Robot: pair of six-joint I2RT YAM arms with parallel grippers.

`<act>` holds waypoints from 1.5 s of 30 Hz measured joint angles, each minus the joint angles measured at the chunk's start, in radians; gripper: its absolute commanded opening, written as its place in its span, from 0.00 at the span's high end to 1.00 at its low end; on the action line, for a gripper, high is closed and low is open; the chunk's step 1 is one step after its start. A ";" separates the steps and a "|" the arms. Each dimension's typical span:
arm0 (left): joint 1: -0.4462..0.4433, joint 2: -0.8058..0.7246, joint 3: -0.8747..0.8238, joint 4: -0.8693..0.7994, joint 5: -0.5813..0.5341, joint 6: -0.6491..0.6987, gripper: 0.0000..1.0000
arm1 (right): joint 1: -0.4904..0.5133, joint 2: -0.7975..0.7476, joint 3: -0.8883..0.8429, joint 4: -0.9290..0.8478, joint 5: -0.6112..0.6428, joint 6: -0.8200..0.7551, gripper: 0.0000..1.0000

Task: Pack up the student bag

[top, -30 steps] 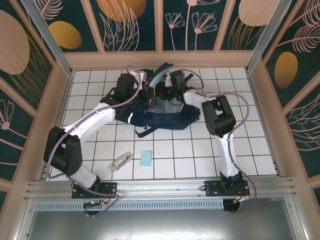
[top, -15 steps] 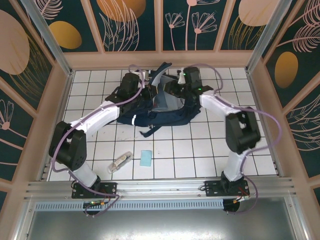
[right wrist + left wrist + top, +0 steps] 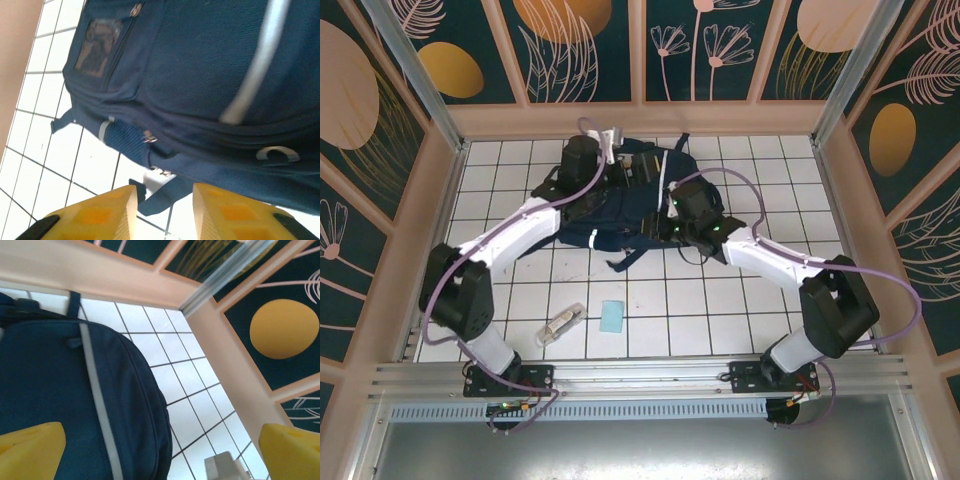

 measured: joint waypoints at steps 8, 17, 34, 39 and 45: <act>0.089 -0.148 -0.211 0.002 -0.145 -0.023 0.01 | 0.087 0.145 0.055 0.047 0.061 0.061 0.61; 0.172 -0.075 -0.322 -0.019 -0.152 -0.124 0.01 | 0.079 0.217 0.080 0.063 0.143 0.215 0.56; 0.172 -0.083 -0.638 0.381 -0.028 -0.760 0.14 | -0.010 0.242 0.080 0.106 0.181 0.232 0.40; 0.168 -0.046 -0.634 0.450 -0.035 -0.874 0.18 | -0.010 0.243 0.080 0.108 0.186 0.231 0.41; 0.167 0.013 -0.632 0.496 -0.043 -0.970 0.19 | -0.012 0.243 0.080 0.108 0.190 0.225 0.42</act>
